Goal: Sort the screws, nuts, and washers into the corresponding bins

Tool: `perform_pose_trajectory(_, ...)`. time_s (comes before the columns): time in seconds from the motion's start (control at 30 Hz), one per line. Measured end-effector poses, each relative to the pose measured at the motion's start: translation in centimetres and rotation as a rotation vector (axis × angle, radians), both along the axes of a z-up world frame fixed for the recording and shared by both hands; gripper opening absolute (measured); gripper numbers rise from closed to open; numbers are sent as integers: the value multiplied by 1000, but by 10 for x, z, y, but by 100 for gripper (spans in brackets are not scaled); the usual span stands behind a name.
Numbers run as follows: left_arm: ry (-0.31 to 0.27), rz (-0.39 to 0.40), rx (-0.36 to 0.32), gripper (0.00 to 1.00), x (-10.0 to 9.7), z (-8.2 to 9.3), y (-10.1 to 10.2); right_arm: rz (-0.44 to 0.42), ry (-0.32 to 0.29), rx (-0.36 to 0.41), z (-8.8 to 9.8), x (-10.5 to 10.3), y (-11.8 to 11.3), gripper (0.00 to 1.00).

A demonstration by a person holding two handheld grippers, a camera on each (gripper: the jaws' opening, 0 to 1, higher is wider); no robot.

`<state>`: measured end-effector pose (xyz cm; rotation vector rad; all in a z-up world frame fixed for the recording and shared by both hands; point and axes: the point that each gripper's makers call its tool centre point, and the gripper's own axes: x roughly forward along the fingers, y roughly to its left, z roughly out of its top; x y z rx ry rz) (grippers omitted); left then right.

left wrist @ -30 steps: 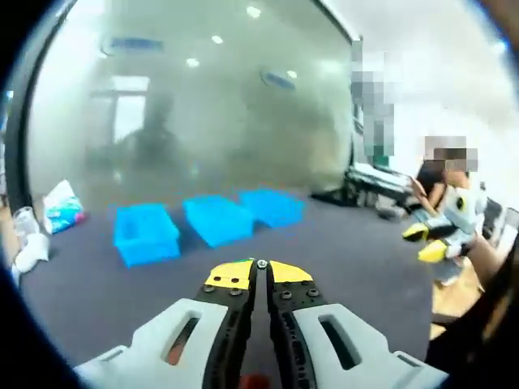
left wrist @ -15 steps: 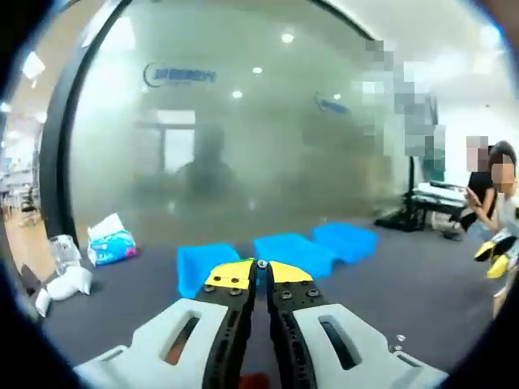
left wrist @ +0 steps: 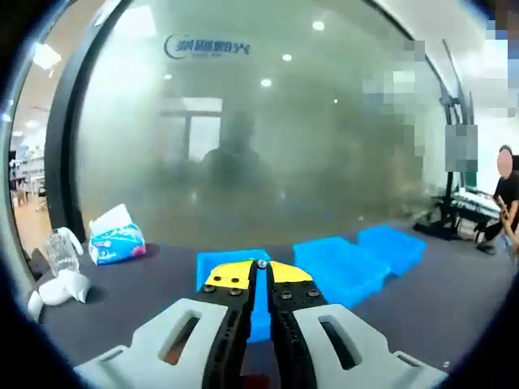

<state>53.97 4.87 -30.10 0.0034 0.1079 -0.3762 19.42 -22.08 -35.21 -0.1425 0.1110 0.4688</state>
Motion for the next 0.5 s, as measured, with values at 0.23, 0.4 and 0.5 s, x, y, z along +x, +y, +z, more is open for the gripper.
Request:
perform_pose_trajectory(0.23, 97, 15, -66, 6, 22, -17, -3, 8, 7, -2, -3, 1, 3, 28)
perform_pose_trajectory(0.4, 81, 19, -23, 6, 28, -18, -8, 7, 7, 6, -3, 1, 2, 28)
perform_pose_trajectory(0.5, 82, 22, -8, 6, 29, -19, -10, 13, 9, 15, -3, 0, 3, 28)
